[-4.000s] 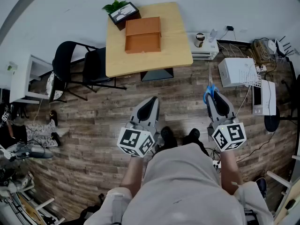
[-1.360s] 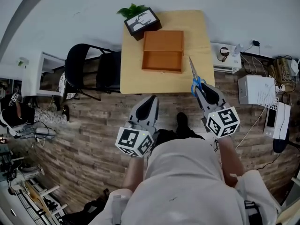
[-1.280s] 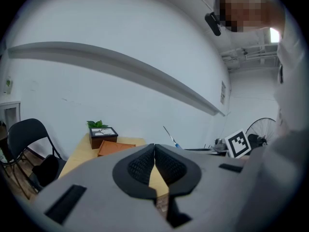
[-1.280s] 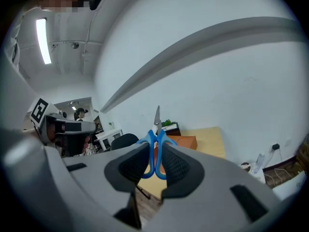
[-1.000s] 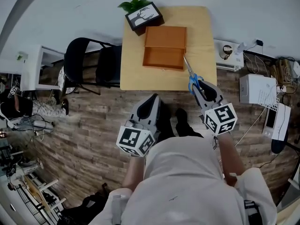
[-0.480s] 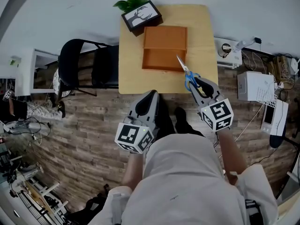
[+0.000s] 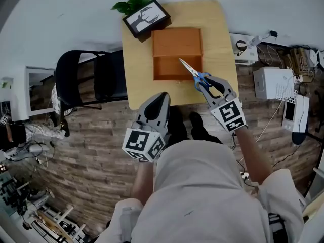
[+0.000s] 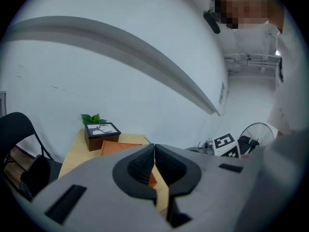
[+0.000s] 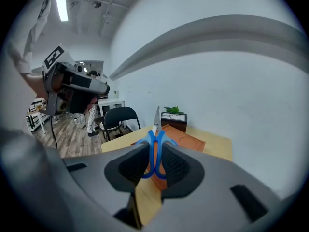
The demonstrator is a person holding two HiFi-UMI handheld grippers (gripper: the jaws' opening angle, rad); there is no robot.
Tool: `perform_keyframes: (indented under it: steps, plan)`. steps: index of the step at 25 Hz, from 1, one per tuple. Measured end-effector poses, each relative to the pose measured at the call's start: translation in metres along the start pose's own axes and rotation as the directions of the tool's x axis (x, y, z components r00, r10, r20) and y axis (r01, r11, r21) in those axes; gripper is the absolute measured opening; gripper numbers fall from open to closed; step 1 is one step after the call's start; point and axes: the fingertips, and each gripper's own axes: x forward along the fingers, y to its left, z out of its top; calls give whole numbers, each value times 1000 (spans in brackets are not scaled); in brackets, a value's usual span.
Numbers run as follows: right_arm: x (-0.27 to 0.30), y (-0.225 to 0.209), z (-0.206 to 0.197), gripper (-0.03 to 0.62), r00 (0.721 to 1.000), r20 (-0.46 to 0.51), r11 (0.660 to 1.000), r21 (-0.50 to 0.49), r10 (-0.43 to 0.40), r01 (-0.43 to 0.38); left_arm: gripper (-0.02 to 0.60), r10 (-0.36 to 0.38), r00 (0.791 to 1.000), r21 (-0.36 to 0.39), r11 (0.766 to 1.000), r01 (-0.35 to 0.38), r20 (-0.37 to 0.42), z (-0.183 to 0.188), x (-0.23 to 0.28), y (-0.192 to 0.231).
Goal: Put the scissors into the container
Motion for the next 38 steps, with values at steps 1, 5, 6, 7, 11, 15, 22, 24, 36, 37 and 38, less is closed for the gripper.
perform_keyframes:
  steps: [1, 5, 6, 7, 11, 15, 22, 24, 36, 37, 38]
  plan:
    - [6, 0, 0, 83, 1000, -10, 1000, -16, 3, -3, 8, -9, 1000, 1, 1000, 9, -4, 1, 3, 5]
    - [29, 1, -6, 83, 998, -63, 996, -84, 7, -13, 8, -42, 999, 2, 999, 42, -17, 7, 13, 23]
    - [34, 0, -8, 83, 997, -77, 995, -94, 10, -17, 8, -50, 999, 3, 999, 50, -20, 8, 16, 27]
    - [39, 0, -10, 83, 996, -91, 994, -104, 15, -24, 8, -57, 998, 3, 998, 57, -22, 10, 18, 31]
    - [59, 1, -23, 83, 986, -163, 979, -193, 41, -72, 8, -82, 996, -2, 997, 82, -31, 13, 27, 48]
    - [79, -2, -32, 83, 973, -223, 961, -254, 54, -112, 8, -106, 993, -9, 994, 106, -54, 12, 34, 65]
    - [111, -9, -52, 83, 943, -328, 926, -338, 52, -168, 8, -155, 983, -15, 988, 154, -101, 8, 49, 85]
    - [120, -11, -59, 83, 934, -354, 919, -354, 41, -175, 8, -184, 977, -19, 983, 183, -106, 8, 53, 86]
    - [159, -14, -87, 83, 886, -462, 928, -316, 33, -199, 8, -278, 948, -13, 960, 279, -153, 1, 73, 92]
    - [161, -14, -89, 83, 882, -470, 927, -315, 34, -204, 8, -280, 948, -14, 960, 281, -155, 1, 74, 93]
    - [164, -13, -92, 83, 877, -480, 926, -314, 35, -208, 8, -280, 947, -15, 959, 281, -157, 0, 75, 95]
